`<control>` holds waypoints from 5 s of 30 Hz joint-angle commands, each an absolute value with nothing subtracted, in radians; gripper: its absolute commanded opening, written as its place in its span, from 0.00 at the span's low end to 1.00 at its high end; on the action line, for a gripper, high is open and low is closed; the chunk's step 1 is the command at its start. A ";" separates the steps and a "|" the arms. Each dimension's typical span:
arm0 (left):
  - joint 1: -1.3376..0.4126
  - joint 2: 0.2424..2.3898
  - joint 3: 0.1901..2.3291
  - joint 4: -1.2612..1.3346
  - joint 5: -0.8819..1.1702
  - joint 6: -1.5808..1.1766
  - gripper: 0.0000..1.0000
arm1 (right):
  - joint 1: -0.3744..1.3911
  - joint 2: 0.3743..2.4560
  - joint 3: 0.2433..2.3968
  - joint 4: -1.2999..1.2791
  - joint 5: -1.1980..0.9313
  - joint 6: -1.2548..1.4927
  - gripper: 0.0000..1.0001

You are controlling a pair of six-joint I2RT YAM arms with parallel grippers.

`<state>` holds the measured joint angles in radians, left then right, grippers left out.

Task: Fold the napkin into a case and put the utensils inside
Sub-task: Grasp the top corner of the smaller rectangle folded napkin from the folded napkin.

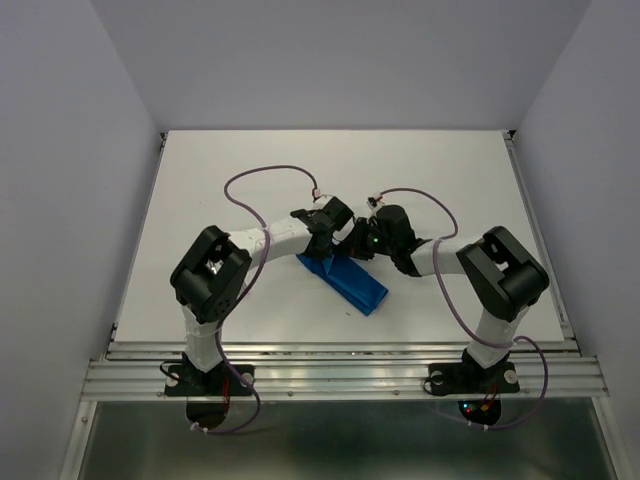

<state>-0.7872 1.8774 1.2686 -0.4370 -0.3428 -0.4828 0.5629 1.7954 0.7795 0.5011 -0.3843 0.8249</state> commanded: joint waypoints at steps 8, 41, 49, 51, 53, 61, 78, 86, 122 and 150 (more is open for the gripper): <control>-0.746 1.752 1.220 -0.384 -0.285 -0.488 0.00 | 0.558 1.715 0.838 0.454 -0.383 0.765 0.01; -0.810 1.835 1.198 -0.426 -0.408 -0.465 0.40 | 0.558 1.732 0.848 0.453 -0.390 0.772 0.01; -0.815 1.855 1.209 -0.437 -0.431 -0.468 0.34 | 0.558 1.733 0.847 0.454 -0.390 0.773 0.01; -0.813 1.868 1.216 -0.446 -0.449 -0.469 0.32 | 0.558 1.733 0.847 0.456 -0.391 0.773 0.01; -0.813 1.873 1.216 -0.456 -0.456 -0.469 0.31 | 0.558 1.735 0.845 0.456 -0.390 0.775 0.01; -0.819 1.871 1.223 -0.463 -0.472 -0.479 0.17 | 0.558 1.732 0.845 0.454 -0.390 0.773 0.01; -0.786 1.783 1.192 -0.408 -0.315 -0.459 0.00 | 0.586 1.739 0.910 0.387 -0.411 0.721 0.01; -0.713 1.721 1.131 -0.318 -0.181 -0.449 0.00 | 0.637 1.773 0.963 0.336 -0.397 0.687 0.01; -0.589 1.637 1.022 -0.187 0.089 -0.469 0.00 | 0.703 2.036 1.137 0.150 -0.288 0.698 0.01; -0.569 1.649 1.011 -0.179 0.106 -0.466 0.00 | 0.703 1.790 0.991 0.229 -0.221 0.669 0.17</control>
